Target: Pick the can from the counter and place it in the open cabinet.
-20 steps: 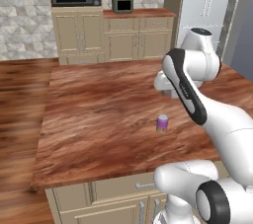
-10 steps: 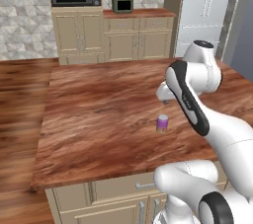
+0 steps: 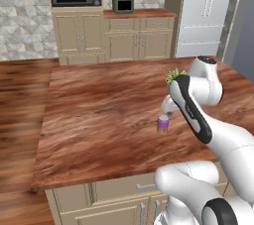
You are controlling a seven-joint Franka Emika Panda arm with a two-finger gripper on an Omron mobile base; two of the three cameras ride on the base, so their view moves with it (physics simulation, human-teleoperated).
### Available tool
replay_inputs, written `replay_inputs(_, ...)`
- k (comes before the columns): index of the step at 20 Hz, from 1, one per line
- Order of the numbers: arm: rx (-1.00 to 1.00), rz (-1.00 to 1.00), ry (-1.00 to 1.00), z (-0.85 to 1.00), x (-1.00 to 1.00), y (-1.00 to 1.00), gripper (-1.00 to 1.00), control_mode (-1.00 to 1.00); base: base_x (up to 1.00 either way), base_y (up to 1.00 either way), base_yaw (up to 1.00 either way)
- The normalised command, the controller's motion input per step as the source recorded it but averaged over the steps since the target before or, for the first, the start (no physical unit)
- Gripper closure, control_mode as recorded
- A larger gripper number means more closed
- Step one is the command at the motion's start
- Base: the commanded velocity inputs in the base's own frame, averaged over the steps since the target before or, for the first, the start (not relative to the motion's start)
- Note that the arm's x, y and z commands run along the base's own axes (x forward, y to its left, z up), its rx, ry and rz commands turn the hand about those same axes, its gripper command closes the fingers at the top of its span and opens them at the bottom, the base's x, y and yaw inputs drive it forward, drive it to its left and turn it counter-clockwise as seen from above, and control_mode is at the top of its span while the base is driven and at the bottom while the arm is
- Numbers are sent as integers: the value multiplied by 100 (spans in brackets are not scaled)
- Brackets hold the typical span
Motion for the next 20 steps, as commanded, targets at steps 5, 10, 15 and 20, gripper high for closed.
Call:
replay_inputs(5, 0, 6, 0, -47, 9, -1, -100, -100, 0, 0, 0)
replay_inputs(10, 0, 8, 0, -35, 7, -6, -100, -100, 0, 0, 0)
replay_inputs(15, 0, 7, 0, -23, 16, -3, -100, -100, 0, 0, 0)
replay_inputs(20, 0, 3, 3, -16, 19, -15, -100, -100, 0, 0, 0)
